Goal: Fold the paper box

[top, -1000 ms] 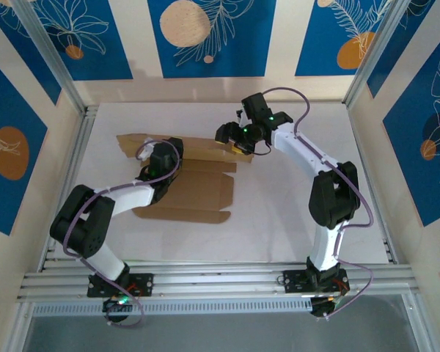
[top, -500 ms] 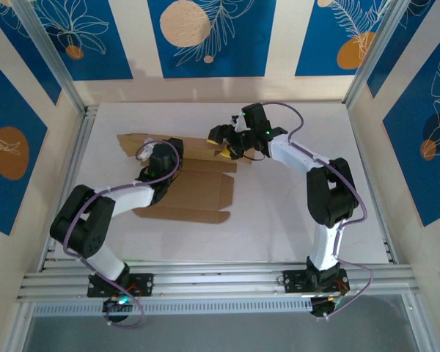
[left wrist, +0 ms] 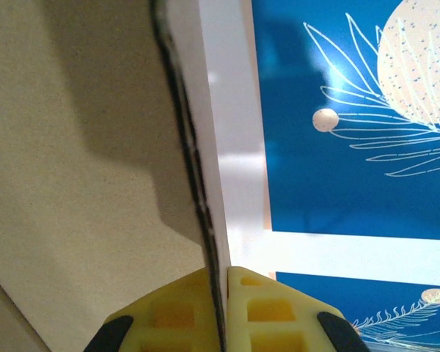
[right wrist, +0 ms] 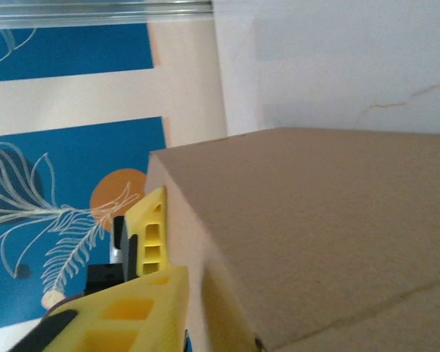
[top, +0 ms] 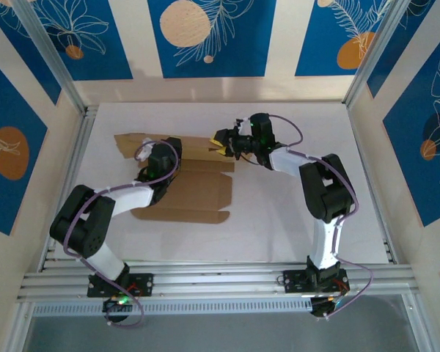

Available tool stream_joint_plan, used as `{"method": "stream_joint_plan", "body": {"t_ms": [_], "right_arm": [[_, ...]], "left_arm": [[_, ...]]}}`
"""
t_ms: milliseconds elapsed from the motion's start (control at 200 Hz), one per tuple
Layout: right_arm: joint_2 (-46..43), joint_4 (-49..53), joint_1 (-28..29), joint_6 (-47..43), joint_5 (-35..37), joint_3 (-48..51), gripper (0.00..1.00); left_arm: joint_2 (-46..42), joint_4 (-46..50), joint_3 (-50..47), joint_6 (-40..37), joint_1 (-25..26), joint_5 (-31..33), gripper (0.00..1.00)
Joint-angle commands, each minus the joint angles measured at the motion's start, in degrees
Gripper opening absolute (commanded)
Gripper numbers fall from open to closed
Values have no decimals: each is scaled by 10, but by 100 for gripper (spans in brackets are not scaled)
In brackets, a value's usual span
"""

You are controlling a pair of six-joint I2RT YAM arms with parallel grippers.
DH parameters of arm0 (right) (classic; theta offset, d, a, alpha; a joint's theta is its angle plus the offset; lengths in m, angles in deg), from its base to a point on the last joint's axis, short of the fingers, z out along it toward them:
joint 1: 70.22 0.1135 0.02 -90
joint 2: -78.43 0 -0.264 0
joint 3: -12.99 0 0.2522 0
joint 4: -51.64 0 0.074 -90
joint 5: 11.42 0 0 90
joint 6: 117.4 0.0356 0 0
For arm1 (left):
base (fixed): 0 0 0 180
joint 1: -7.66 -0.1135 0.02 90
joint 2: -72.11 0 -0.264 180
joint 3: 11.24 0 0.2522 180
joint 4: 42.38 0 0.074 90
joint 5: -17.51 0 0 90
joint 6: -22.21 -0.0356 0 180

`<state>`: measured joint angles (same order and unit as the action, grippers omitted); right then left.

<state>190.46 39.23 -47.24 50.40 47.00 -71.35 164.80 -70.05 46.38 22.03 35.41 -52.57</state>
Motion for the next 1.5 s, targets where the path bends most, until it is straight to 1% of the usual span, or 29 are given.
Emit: {"method": "stream_joint_plan", "body": {"t_ms": [0, 60, 265, 295, 310, 340, 365, 395, 410, 470, 505, 575, 660, 755, 830, 895, 1050, 1141, 1191, 1266, 1346, 1406, 1451, 1496], "right_arm": [[21, -141, -2, 70, -31, 4, 23], [23, -134, -1, 66, -36, 0, 17], [15, -84, -2, 27, -42, -9, 15], [11, -68, -3, 15, -41, -11, 19], [9, -57, -3, 6, -42, -13, 23], [3, -25, -4, -17, -41, -19, 37], [-4, 16, -6, -44, -37, -25, 45], [-16, 75, -8, -85, -22, -34, 50], [-20, 87, -8, -98, -17, -37, 52], [-38, 192, -12, -175, 13, -62, 60], [-43, 228, -14, -206, 26, -75, 62], [-47, 290, -22, -268, 41, -106, 64], [-32, 354, -29, -325, 47, -163, 67], [-1, 439, -30, -385, 58, -242, 69], [0, 505, -24, -431, 97, -287, 70], [-38, 496, -20, -451, 144, -253, 70], [-151, 412, -40, -440, 218, -103, 68], [-207, 350, -60, -438, 202, -17, 68], [-236, 326, -63, -443, 207, 27, 66], [-264, 332, -57, -447, 219, 62, 61], [-274, 353, -48, -441, 226, 84, 53], [-272, 350, -44, -445, 194, 103, 47], [-259, 351, -43, -454, 174, 106, 45], [-241, 352, -38, -463, 166, 107, 46]], "left_arm": [[-8, -1, -12, -3, 3, -19, 0], [-9, -5, -13, -3, 3, -17, 0], [-14, -8, -17, -5, 3, -11, 0], [-14, -11, -18, -6, 3, -11, 0], [-14, -12, -19, -7, 3, -10, 0], [-15, -14, -20, -9, 2, -8, 0], [-15, -17, -20, -15, 3, -7, 0], [-17, -20, -21, -24, 3, -4, 0], [-18, -22, -22, -29, 3, -3, 0], [-19, -43, -28, -45, 2, 9, 0], [-16, -70, -33, -56, 3, 16, 0], [5, -172, -50, -80, 4, 26, 0], [37, -264, -58, -83, 4, 34, 0], [54, -297, -55, -95, 4, 39, 0], [58, -288, -51, -85, 4, 55, 0], [57, -283, -47, -69, 4, 71, 0], [35, -220, -26, -30, 4, 98, 0], [42, -219, -9, -8, 3, 101, 0], [46, -214, 1, 8, 3, 98, 0], [41, -187, 13, 29, 4, 97, 0], [27, -146, 25, 36, 6, 97, 0], [19, -130, 31, 38, 5, 94, 0], [15, -109, 32, 63, 6, 91, 0], [14, -103, 32, 76, 5, 89, 0]]}}
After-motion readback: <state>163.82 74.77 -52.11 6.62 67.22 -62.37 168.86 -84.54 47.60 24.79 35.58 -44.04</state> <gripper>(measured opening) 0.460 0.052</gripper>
